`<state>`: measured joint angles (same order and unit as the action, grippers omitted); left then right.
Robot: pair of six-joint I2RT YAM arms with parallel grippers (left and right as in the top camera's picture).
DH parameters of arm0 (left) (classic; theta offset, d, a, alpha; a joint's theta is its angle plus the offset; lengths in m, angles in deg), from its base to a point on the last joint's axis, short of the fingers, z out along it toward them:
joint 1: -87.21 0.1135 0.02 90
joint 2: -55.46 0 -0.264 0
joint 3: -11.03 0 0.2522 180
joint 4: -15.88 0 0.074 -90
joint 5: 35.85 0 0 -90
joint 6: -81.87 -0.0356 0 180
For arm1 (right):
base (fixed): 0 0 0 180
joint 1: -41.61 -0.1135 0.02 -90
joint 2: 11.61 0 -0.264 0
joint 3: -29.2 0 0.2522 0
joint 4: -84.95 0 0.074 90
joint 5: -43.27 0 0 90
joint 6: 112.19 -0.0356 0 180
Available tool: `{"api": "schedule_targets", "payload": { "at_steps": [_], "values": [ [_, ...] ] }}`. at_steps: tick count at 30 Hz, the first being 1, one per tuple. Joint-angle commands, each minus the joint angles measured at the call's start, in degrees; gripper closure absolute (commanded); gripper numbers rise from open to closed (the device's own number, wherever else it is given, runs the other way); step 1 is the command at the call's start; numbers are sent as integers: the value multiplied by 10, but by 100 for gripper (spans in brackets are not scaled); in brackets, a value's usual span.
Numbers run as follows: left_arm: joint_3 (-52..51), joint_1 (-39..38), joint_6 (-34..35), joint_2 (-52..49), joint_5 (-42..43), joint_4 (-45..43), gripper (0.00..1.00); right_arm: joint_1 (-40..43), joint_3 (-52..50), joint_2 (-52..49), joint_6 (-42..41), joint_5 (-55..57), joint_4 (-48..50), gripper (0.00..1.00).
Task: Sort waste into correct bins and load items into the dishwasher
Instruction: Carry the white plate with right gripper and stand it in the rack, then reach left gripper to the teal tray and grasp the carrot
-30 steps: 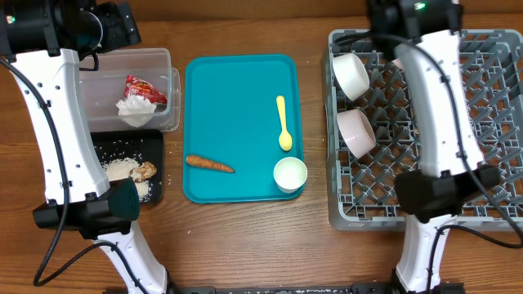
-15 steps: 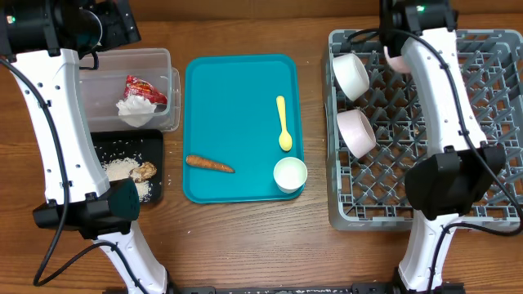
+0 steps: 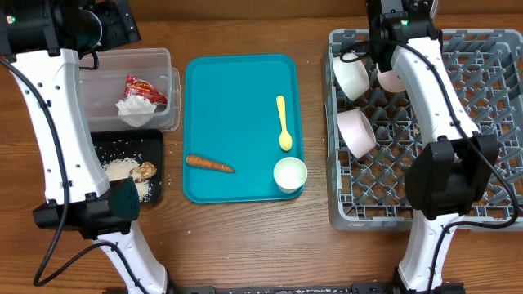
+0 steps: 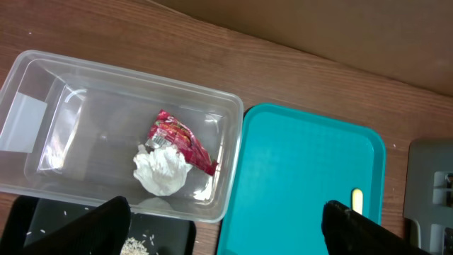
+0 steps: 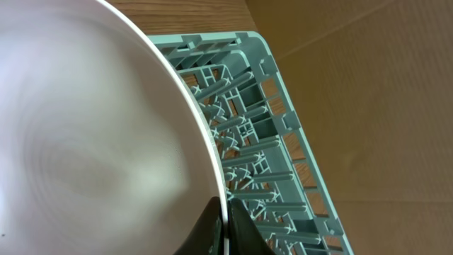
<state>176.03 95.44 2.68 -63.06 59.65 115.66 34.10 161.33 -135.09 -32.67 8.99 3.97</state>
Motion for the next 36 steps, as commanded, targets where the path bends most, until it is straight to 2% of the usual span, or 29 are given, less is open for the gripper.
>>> {"api": "schedule_targets", "payload": {
  "at_steps": [1, 2, 4, 10, 15, 22, 26, 30, 36],
  "values": [
    [3, -5, 10, -2, -6, -4, 11, 1, -7, -3, -3, 11, -4, 56],
    [3, -5, 10, -2, -6, -4, 11, 1, -7, -3, -8, 11, -3, 21],
    [3, -5, 10, -2, -5, -6, 11, 0, -3, -3, -16, 12, -6, 0],
    [3, -5, 10, -2, 1, -6, 11, -8, 26, 17, -60, 0, -31, 0],
    [3, -5, 10, -2, 1, -6, 9, -24, 68, 64, -58, -100, -68, 0],
    [3, -5, 10, -2, 1, -9, 8, -69, 90, 138, -53, -440, -84, 0],
    [3, -5, 10, -2, 1, -7, 8, -100, 90, 143, 34, -655, -83, 0],
    [3, -5, 10, -2, 1, -4, 6, -140, 81, 133, 48, -678, -86, 1],
    [3, -7, -10, -2, 22, 19, 6, -178, 55, 128, 24, -679, -93, 9]
  ]
}}
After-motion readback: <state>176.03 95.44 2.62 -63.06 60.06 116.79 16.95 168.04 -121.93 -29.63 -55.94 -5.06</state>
